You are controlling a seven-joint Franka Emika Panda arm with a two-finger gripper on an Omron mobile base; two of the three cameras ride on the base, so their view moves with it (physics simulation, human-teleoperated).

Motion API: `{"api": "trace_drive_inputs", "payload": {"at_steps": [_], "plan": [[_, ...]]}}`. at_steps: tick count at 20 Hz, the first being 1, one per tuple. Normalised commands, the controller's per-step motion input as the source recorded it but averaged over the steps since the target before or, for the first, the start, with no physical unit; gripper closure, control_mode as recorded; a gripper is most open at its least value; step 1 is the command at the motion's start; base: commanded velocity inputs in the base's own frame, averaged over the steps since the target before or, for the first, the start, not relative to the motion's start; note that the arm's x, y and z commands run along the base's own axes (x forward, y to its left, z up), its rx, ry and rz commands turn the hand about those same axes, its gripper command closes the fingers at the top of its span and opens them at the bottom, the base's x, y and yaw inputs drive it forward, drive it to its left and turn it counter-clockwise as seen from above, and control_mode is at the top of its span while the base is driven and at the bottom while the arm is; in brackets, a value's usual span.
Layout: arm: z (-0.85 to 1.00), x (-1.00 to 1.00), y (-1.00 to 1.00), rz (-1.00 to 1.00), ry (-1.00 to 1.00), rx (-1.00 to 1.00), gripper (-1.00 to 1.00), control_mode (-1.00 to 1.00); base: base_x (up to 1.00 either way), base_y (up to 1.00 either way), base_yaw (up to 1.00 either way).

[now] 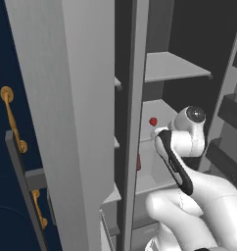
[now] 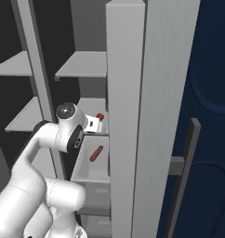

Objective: Take the strawberry from the fridge and place it on top of the pancake, located on the dining counter.

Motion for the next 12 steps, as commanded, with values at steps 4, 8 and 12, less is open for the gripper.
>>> {"api": "trace_drive_inputs", "payload": {"at_steps": [4,8,12], "plan": [[0.04,0.58,-0.13,-0.01,-0.05,0.06,-1.0,-1.0,0.0,0.0,0.0],[0.05,0.62,-0.02,0.05,-0.01,0.02,-1.0,-1.0,0.0,0.0,0.0],[0.25,0.44,0.0,0.0,0.01,0.0,-1.0,-1.0,0.0,0.0,0.0]]}}
